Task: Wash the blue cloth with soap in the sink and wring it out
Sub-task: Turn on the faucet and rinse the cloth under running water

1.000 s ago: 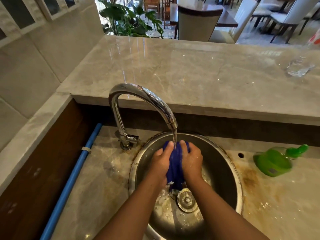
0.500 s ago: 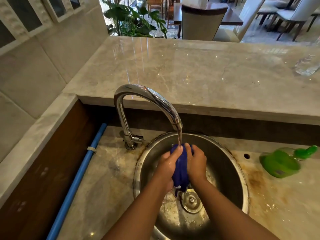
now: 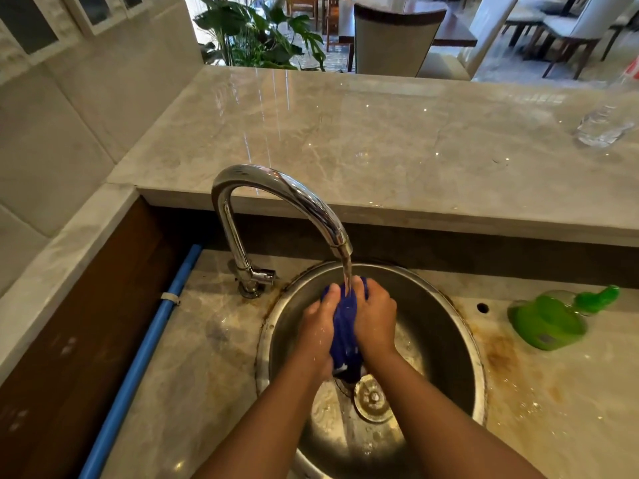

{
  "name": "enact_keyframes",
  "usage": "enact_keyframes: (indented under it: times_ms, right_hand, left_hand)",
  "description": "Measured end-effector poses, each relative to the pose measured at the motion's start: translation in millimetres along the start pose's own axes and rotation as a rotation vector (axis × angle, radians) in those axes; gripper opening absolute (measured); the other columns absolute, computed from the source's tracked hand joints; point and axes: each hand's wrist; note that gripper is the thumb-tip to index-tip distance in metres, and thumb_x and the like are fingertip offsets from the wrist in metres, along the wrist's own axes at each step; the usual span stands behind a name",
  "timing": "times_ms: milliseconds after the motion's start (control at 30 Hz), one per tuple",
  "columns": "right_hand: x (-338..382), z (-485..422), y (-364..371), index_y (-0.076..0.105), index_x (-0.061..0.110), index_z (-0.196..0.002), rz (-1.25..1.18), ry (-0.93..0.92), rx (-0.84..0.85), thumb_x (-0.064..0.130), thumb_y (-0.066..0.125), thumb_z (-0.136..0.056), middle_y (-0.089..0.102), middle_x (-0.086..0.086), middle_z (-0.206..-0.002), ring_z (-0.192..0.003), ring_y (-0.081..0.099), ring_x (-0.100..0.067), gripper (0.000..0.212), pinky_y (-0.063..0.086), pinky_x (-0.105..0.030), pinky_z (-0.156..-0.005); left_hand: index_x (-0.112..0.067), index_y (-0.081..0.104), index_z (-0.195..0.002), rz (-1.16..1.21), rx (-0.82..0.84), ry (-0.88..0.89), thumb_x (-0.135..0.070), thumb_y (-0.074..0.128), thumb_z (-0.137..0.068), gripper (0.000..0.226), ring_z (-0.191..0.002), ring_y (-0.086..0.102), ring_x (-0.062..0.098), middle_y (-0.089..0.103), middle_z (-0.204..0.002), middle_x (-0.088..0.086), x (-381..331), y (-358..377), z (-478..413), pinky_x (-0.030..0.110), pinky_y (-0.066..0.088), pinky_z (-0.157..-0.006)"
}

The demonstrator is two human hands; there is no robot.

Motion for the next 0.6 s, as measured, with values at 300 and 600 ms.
enact_keyframes:
  times_ms: [300,600]
  right_hand:
    - [15.2,44.7,-2.6,0.064,0.022,-0.083,-0.097,-0.157,0.111,0.029,0.051,-0.102,0.066,0.002,-0.071,-0.064,0.062,-0.010,0.024,0.050,-0.025,-0.059]
    - [-3.4,-8.7,-20.9,0.065,0.010,-0.085,-0.074,0.077,0.041,0.032,0.048,-0.103,0.067,-0.016,-0.079,-0.074,0.064,-0.032,0.033,0.054,-0.049,-0.072]
  left_hand:
    - [-0.005,0.069,-0.104,-0.068,-0.117,0.042,-0.041,0.052,-0.100,0.040,-0.063,0.069,0.015,0.069,-0.078,0.007,-13.8,6.6,-9.2,0.023,0.051,-0.054]
    - [-0.017,0.064,-0.119,-0.036,0.090,-0.003,-0.041,0.068,-0.089,0.039,-0.107,0.069,0.031,0.071,-0.115,0.013,-13.4,17.3,-0.9,0.054,0.053,-0.097]
Point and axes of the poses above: each hand's wrist, its own z-axis away from the middle knuckle, its own y-axis out of the palm, x = y × z
